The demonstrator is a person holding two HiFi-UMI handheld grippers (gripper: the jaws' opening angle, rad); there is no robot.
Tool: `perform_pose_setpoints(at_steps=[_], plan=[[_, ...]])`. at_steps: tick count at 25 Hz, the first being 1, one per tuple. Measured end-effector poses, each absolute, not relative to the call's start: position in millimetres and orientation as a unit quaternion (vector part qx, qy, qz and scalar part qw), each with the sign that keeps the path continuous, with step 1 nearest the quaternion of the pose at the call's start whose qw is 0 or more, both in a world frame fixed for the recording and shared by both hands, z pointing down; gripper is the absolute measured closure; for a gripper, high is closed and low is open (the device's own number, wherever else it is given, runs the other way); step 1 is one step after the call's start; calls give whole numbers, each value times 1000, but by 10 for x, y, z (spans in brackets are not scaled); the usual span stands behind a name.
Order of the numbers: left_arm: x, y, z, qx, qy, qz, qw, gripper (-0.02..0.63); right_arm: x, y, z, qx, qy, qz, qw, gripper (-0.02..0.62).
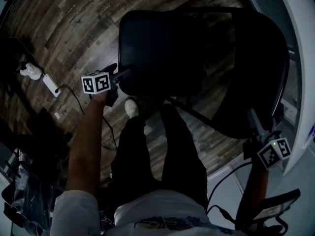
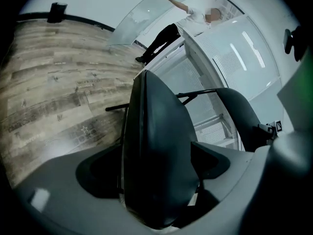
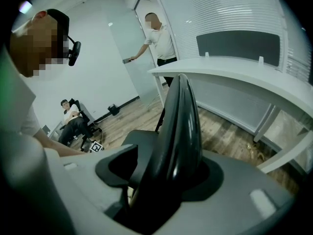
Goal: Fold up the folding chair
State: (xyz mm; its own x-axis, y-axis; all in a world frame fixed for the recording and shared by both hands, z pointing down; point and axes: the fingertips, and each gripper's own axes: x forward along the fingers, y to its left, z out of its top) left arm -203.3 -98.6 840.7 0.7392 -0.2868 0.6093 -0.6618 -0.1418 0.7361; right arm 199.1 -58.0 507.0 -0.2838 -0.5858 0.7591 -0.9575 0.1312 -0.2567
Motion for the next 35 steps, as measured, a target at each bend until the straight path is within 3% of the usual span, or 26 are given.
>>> perform_pose_setpoints(at_steps=[12, 17, 26, 35], plan=[[-1604, -1065, 8546, 734, -214, 123, 633, 161, 1952, -622, 4812, 540, -703, 382, 262, 350], [-1579, -1001, 8756, 725, -178, 122, 654, 206, 1945, -572, 5050, 536, -705, 388, 254, 364], [-1532, -945, 8479, 718, -171, 111, 666, 239, 1982, -590, 4785, 536, -701, 395, 256, 456], [-1293, -908, 8055, 720, -157, 93, 669, 332, 2047, -553, 4608, 544, -704, 386, 245, 499]])
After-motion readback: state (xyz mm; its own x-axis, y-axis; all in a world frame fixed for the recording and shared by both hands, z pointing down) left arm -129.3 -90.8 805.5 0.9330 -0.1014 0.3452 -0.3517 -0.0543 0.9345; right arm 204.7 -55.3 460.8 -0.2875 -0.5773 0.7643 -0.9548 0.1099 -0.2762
